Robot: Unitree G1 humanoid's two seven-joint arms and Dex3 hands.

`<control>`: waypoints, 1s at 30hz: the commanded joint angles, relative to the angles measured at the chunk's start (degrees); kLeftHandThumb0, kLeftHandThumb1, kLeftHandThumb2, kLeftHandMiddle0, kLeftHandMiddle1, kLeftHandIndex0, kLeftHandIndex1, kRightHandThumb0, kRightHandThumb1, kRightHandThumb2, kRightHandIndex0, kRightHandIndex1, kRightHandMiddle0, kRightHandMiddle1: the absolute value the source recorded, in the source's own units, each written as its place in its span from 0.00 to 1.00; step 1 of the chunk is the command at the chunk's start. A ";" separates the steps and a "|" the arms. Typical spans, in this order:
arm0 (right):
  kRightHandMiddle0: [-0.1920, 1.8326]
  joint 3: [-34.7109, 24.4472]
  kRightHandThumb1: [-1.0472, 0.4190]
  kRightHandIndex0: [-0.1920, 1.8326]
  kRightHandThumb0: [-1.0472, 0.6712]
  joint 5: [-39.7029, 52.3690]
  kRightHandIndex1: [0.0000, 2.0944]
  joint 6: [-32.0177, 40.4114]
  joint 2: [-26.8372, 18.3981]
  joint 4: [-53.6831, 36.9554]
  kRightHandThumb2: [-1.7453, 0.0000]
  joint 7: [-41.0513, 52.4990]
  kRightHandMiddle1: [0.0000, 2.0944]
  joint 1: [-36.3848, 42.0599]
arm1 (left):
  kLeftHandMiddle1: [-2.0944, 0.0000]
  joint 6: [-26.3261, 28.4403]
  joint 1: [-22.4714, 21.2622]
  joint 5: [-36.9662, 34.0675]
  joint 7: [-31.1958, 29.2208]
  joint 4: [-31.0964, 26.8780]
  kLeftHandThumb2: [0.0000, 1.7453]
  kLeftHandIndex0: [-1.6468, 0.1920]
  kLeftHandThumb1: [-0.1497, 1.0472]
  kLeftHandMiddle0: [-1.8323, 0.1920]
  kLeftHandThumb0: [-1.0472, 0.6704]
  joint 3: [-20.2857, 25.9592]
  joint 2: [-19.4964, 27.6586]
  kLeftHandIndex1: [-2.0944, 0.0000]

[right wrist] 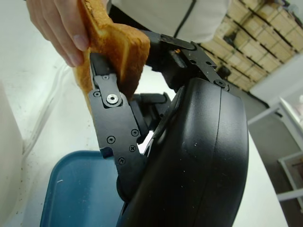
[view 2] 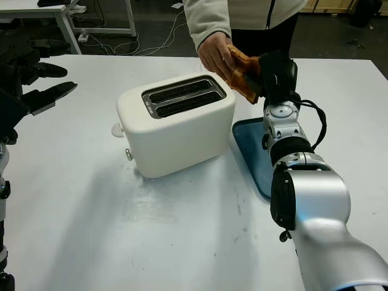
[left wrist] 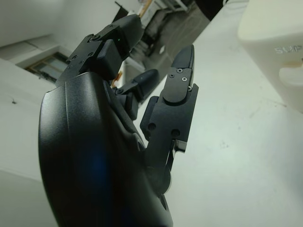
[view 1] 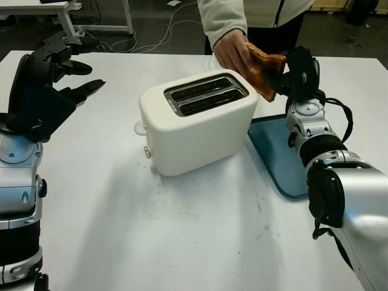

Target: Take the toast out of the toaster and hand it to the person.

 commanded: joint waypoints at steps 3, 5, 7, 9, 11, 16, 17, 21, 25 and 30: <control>0.48 -0.68 0.09 0.39 0.35 0.90 0.35 -2.46 -0.86 -1.33 0.97 0.32 0.04 0.56 | 0.50 -0.51 0.64 0.31 0.18 0.02 0.02 0.68 0.89 0.76 0.50 0.22 0.09 0.70; 0.48 -1.55 0.09 0.41 0.33 1.65 0.21 -2.30 -0.97 -1.32 0.98 0.35 0.01 0.71 | 0.50 -0.09 0.63 -0.09 0.12 -0.12 0.02 0.68 0.89 0.76 0.50 0.38 -0.15 0.70; 0.46 -1.84 0.09 0.41 0.33 1.80 0.16 -1.95 -1.06 -1.31 0.98 0.01 0.00 0.79 | 0.50 -0.15 0.63 -0.16 0.15 0.00 0.02 0.69 0.89 0.76 0.50 0.41 -0.22 0.70; 0.40 -1.92 0.09 0.36 0.31 2.09 0.10 -1.80 -1.30 -1.40 0.98 1.01 0.00 0.95 | 0.50 -0.29 0.62 -0.03 0.23 0.06 0.02 0.69 0.89 0.76 0.49 0.34 -0.28 0.70; 0.29 -0.95 0.09 0.27 0.28 1.47 0.04 -1.22 -2.17 -1.47 0.98 3.97 0.00 1.15 | 0.50 -0.23 0.59 -0.03 0.30 -0.07 0.02 0.69 0.89 0.76 0.49 0.32 -0.41 0.70; 0.10 5.60 0.10 0.10 0.09 -4.72 0.00 -3.06 -5.78 -2.72 0.99 6.83 0.00 3.27 | 0.50 0.08 0.83 -0.07 0.36 -0.31 0.02 0.69 0.89 0.76 0.49 0.64 -0.44 0.69; 0.10 6.07 0.11 0.10 0.08 -5.07 0.00 -3.71 -6.25 -3.18 1.00 7.03 0.00 3.83 | 0.50 0.14 0.92 -0.08 0.37 -0.30 0.02 0.69 0.89 0.77 0.49 0.75 -0.43 0.69; 0.10 6.06 0.09 0.12 0.10 -4.34 0.01 -8.52 -6.51 -6.88 0.90 5.85 0.00 7.83 | 0.51 0.99 1.53 -0.10 0.41 -1.02 0.02 0.69 0.89 0.77 0.46 1.03 -0.76 0.69; 0.17 5.07 0.09 0.17 0.23 -1.42 0.03 -10.97 -4.78 -19.26 0.66 7.04 0.03 16.69 | 0.53 2.52 2.69 -1.36 0.46 -2.79 0.03 0.70 0.89 0.78 0.45 1.82 -1.83 0.70; 0.23 5.51 0.09 0.21 0.23 1.47 0.04 -8.16 -0.03 -48.04 0.64 7.73 0.04 35.92 | 0.55 4.53 6.45 -2.58 1.25 -8.75 0.05 0.73 0.89 0.79 0.40 2.48 -4.44 0.73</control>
